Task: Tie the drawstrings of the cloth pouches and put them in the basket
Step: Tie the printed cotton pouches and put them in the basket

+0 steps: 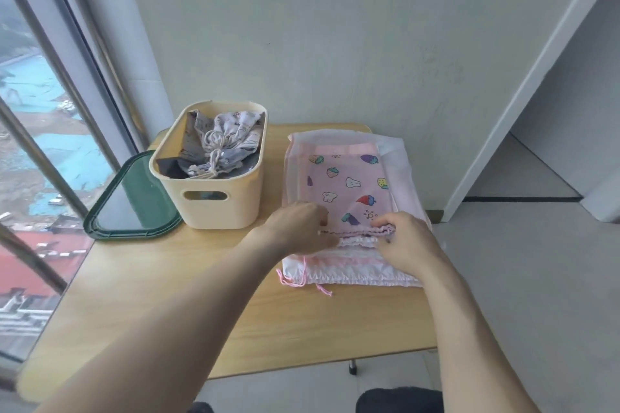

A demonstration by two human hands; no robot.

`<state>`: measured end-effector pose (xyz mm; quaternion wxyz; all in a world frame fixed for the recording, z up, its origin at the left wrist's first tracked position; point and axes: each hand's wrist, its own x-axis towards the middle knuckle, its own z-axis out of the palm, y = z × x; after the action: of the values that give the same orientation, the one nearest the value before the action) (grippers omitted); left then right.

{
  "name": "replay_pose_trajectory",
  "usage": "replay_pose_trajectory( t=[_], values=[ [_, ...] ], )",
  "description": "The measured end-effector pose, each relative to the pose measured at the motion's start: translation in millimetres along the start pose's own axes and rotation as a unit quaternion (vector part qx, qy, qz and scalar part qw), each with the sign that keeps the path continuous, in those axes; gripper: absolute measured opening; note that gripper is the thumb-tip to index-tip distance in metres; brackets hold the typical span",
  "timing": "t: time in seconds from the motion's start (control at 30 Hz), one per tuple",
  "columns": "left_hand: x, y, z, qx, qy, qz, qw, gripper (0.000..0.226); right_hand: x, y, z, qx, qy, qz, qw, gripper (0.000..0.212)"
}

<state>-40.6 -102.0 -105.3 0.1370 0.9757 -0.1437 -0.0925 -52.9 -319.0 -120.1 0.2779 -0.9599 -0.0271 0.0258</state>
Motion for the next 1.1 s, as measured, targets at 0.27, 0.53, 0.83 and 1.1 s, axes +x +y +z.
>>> replay_pose_trajectory(
  t=[0.27, 0.53, 0.83, 1.1],
  values=[
    [-9.3, -12.9, -17.1, -0.073, 0.103, 0.002, 0.992, 0.016, -3.9, -2.0, -7.8, 0.084, 0.108, -0.055, 0.989, 0.018],
    [-52.9, -28.7, -17.5, -0.133, 0.253, -0.060, 0.956, 0.033, -9.8, -18.3, -3.8, 0.256, 0.150, -0.097, 0.950, 0.020],
    [-82.4, -56.7, 7.7, -0.342, 0.151, -0.108, 0.921, 0.043, -23.7, -5.5, -2.9, 0.260, -0.102, -0.023, 0.960, 0.040],
    [-75.3, -58.3, 7.6, -0.575, 0.187, -0.125, 0.786, 0.049, -33.7, 10.0, -22.4, 0.348, -0.165, 0.039, 0.922, 0.046]
  ],
)
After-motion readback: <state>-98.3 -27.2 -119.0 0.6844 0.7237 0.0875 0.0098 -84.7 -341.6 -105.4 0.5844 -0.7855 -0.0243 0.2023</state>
